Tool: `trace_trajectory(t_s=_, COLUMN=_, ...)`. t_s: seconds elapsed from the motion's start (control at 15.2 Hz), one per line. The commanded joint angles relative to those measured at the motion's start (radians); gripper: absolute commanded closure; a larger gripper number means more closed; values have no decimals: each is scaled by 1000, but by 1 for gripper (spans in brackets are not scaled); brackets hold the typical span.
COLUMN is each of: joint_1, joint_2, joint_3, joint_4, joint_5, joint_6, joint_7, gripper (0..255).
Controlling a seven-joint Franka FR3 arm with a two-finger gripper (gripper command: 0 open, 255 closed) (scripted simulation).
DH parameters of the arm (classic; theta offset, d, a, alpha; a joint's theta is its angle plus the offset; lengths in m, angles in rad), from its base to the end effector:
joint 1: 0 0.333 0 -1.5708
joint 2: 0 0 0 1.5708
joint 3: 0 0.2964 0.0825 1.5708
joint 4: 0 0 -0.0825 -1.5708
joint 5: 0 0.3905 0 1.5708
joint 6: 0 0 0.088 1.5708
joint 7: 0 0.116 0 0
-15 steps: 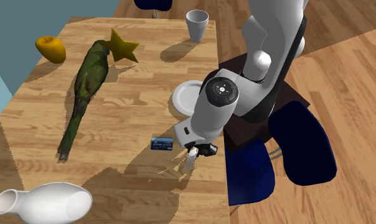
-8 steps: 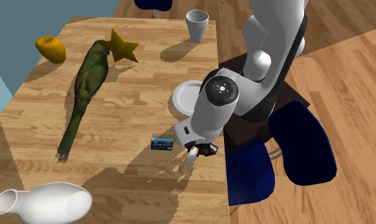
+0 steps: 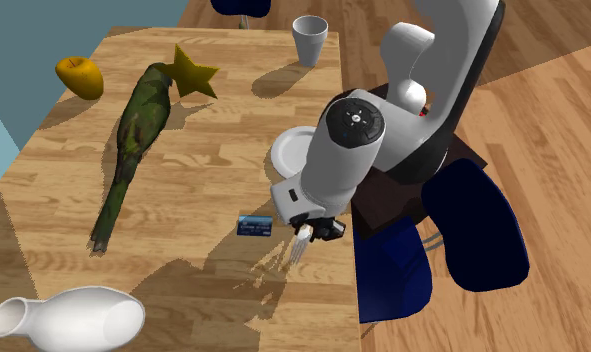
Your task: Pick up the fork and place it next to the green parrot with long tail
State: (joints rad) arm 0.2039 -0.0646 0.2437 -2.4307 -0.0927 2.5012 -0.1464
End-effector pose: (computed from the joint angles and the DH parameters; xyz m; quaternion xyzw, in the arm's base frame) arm 0.4494 0.2152 0.3090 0.9424 0.3256 0.0711 0.0275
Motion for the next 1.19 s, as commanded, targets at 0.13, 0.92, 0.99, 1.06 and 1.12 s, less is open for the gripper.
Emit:
trace_trajectory(t_s=0.13, joint_1=3, joint_2=-41, joint_3=-2, joint_4=18, joint_5=22, joint_6=-57, joint_7=-19, gripper=255)
trace_trajectory(t_s=0.92, joint_1=9, joint_2=-131, joint_3=-11, joint_4=99, joint_5=60, joint_6=-225, joint_7=-55, gripper=255)
trace_trajectory(t_s=0.99, joint_1=10, joint_2=-137, joint_3=-12, joint_4=107, joint_5=62, joint_6=-239, joint_7=-57, gripper=255)
trace_trajectory(t_s=1.06, joint_1=10, joint_2=-143, joint_3=-13, joint_4=116, joint_5=63, joint_6=-253, joint_7=-59, gripper=255)
trace_trajectory(t_s=1.12, joint_1=10, joint_2=-148, joint_3=-14, joint_4=124, joint_5=65, joint_6=-267, joint_7=-61, gripper=255)
